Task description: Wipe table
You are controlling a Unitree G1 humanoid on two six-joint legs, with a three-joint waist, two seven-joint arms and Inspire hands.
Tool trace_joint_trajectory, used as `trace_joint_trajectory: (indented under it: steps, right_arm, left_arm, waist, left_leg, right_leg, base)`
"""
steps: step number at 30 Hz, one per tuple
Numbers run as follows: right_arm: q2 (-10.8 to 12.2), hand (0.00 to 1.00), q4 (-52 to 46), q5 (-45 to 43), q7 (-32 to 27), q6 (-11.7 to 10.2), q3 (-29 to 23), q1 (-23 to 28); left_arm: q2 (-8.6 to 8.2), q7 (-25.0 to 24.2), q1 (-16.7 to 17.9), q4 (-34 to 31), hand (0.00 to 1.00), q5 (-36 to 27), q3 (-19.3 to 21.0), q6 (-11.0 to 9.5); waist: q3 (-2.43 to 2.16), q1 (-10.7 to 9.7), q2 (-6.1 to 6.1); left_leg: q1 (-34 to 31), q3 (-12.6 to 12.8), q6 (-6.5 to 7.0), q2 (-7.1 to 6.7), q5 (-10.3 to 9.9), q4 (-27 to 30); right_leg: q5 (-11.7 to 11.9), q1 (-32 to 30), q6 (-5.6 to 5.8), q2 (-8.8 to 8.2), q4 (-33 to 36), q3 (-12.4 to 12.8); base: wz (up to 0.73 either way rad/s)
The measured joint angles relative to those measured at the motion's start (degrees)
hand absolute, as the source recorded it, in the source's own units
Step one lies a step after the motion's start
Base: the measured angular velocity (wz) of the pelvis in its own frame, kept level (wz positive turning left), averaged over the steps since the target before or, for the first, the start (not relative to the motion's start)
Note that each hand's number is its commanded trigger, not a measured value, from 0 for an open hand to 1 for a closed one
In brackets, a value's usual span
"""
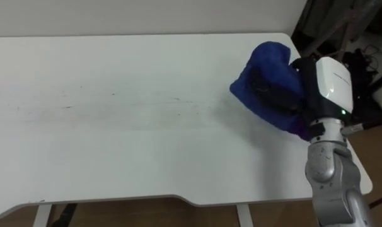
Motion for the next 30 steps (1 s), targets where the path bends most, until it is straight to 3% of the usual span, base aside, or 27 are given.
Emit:
trace_joint_trajectory:
  steps: [6,7,14,15,16,17,30]
  right_arm:
    - [0.00,1.00,0.02,-0.20,1.64,0.02,2.17,0.13]
    - [0.00,0.85,0.02,-0.20,1.64,0.02,2.35,0.13]
    - [0.01,0.72,0.02,-0.11,2.20,-0.21,4.41,0.12]
    - [0.01,0.62,0.02,-0.15,2.23,-0.20,4.69,0.12]
    - [0.02,0.20,0.02,-0.22,2.23,-0.20,4.93,0.12]
    - [0.02,0.00,0.02,-0.31,2.24,-0.21,5.62,0.12]
    - [0.15,0.00,0.06,-1.64,3.47,-0.27,6.58,0.49]
  left_arm:
    - [0.05,0.00,-0.16,1.79,0.00,-1.22,0.00,-0.15]
    - [0.09,0.00,-0.17,2.18,0.00,-1.29,0.00,-0.15]
    - [0.21,-0.82,-0.47,5.00,0.00,-2.14,0.01,-0.18]
    - [0.20,-1.11,-0.45,5.23,0.00,-2.18,-0.03,-0.18]
    - [0.20,-1.25,-0.43,5.38,0.00,-2.22,-0.05,-0.18]
    - [0.16,-1.33,-0.30,5.47,0.00,-2.22,-0.08,-0.17]
    - [0.13,-1.41,-0.32,5.34,0.00,-2.18,-0.02,-0.10]
  waist:
    - [0.08,0.18,0.20]
    - [0.07,0.25,0.19]
    - [0.33,2.63,-0.25]
    - [0.35,2.82,-0.28]
    - [0.36,2.88,-0.28]
    - [0.39,3.01,-0.24]
    - [0.42,2.71,-0.06]
  left_leg:
    - [-0.12,-0.03,-0.02,0.01,-0.02,-0.03]
    - [-0.11,-0.03,-0.02,0.01,-0.01,-0.03]
    - [0.09,-0.16,-0.02,0.02,-0.02,-0.02]
    - [0.06,-0.25,-0.02,0.02,-0.02,-0.02]
    - [0.04,-0.31,-0.02,0.02,-0.02,-0.01]
    - [0.00,-0.41,-0.03,0.02,-0.02,-0.01]
    - [-0.70,-0.57,-0.03,0.01,-0.03,0.07]
  right_leg:
    - [0.01,0.31,-0.01,0.02,0.06,-0.04]
    - [0.01,0.34,-0.01,0.02,0.06,-0.04]
    - [0.01,0.67,-0.01,0.02,-0.03,-0.26]
    - [0.01,0.73,-0.01,0.02,-0.04,-0.41]
    - [0.01,0.77,-0.01,0.02,-0.04,-0.49]
    - [0.01,0.80,-0.01,0.02,-0.06,-0.60]
    - [0.01,0.36,-0.01,0.03,-0.13,-0.88]
  base:
    - [0.00]
    - [0.00]
    - [0.00]
    - [0.05]
    - [0.06]
    - [0.05]
    - [0.01]
